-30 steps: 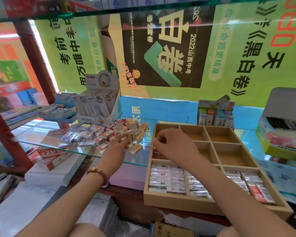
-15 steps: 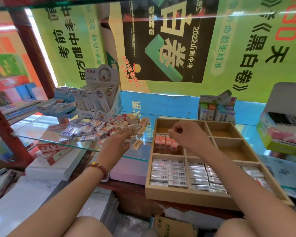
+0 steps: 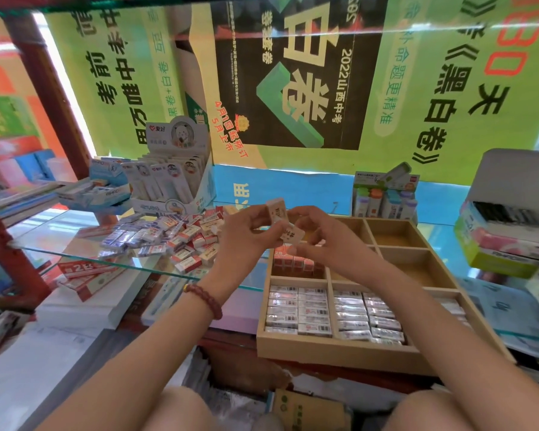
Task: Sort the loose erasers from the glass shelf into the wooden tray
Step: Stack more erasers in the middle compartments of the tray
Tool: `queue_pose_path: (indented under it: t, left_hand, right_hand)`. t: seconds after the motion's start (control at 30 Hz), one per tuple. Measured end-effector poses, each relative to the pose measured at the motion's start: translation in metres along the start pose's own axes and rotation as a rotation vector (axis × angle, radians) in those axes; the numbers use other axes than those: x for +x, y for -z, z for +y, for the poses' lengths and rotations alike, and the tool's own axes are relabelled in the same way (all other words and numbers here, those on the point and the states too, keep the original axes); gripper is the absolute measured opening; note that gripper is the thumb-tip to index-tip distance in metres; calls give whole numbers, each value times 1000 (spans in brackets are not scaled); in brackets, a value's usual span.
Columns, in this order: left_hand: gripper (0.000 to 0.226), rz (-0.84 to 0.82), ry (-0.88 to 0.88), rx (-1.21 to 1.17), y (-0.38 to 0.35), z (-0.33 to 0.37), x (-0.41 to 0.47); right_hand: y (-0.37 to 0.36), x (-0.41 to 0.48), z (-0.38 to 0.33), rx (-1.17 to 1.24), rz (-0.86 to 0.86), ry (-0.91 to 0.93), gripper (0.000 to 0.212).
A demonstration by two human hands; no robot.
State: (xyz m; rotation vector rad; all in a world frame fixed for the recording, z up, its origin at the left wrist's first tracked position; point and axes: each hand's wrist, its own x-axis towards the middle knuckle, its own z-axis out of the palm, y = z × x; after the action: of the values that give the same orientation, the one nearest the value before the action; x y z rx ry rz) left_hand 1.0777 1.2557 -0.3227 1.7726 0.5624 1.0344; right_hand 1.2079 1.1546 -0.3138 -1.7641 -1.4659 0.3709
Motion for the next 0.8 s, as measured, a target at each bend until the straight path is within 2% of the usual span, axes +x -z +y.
queue_pose_path:
  t: [0.13, 0.23, 0.37, 0.5, 0.6, 0.7, 0.8]
  left_hand:
    - [15, -15, 128, -242, -5, 5, -2]
    - [14, -17, 201, -390, -7, 6, -3]
    - [20, -16, 255, -466, -9, 12, -4]
    - [13, 8, 236, -341, -11, 15, -4]
    - [11, 1, 157, -172, -8, 18, -2]
    - [17, -18, 71, -61, -6, 21, 1]
    - [24, -22, 57, -48, -11, 23, 3]
  right_hand:
    - [-3, -1, -4, -26, 168, 48, 33]
    - [-2, -1, -5, -61, 201, 52, 28]
    - [1, 1, -6, -33, 238, 43, 22]
    - [1, 1, -7, -26, 243, 13, 16]
    - [2, 1, -8, -123, 239, 34, 12]
    - [6, -1, -6, -224, 181, 76, 8]
    - [11, -5, -4, -196, 168, 83, 8]
